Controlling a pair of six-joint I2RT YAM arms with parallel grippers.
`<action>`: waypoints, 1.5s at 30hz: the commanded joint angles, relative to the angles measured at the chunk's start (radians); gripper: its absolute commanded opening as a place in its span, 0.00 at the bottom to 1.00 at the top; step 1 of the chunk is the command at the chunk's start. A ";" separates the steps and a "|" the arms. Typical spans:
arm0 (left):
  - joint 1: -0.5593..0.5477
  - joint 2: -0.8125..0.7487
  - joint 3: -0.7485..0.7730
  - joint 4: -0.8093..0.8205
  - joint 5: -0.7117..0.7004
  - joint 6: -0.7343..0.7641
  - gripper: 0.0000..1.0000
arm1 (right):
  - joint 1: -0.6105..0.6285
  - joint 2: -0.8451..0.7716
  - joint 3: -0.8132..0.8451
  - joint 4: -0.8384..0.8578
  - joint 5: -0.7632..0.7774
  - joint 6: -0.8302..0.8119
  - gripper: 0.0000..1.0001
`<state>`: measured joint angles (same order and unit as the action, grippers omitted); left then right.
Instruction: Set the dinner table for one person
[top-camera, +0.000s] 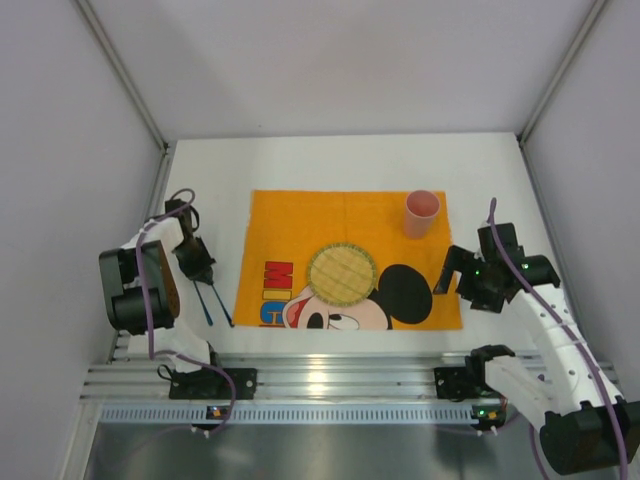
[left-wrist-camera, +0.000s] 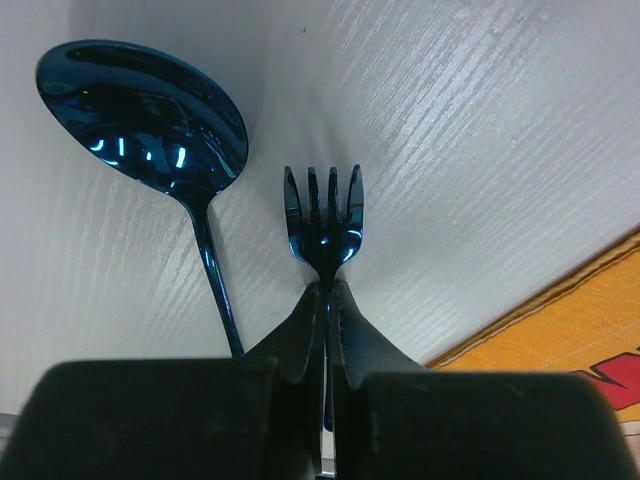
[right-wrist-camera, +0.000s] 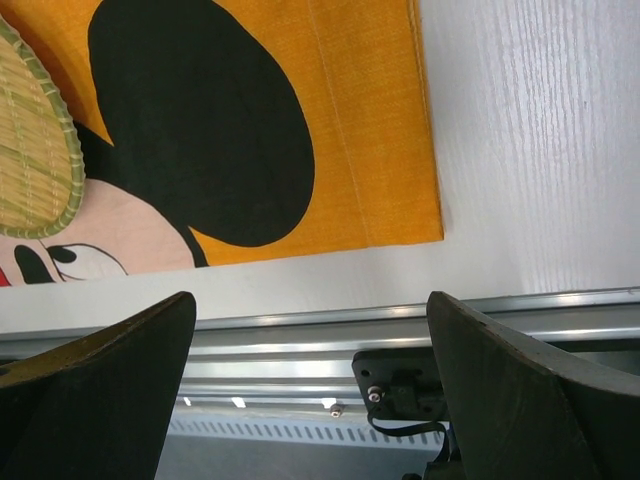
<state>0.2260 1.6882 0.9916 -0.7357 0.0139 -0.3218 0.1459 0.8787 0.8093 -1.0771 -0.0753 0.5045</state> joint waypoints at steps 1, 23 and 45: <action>0.004 0.032 -0.004 0.125 -0.058 0.038 0.00 | -0.009 -0.004 0.014 0.029 0.020 0.019 1.00; -0.497 0.052 0.337 0.206 0.031 0.029 0.00 | -0.009 -0.047 0.045 -0.015 0.035 0.026 1.00; -0.067 -0.220 -0.016 0.151 -0.126 0.030 0.69 | -0.006 -0.015 0.114 -0.058 0.025 -0.047 1.00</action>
<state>0.0608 1.5688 1.0435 -0.5594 -0.0692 -0.3237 0.1459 0.8543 0.8768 -1.1240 -0.0471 0.4885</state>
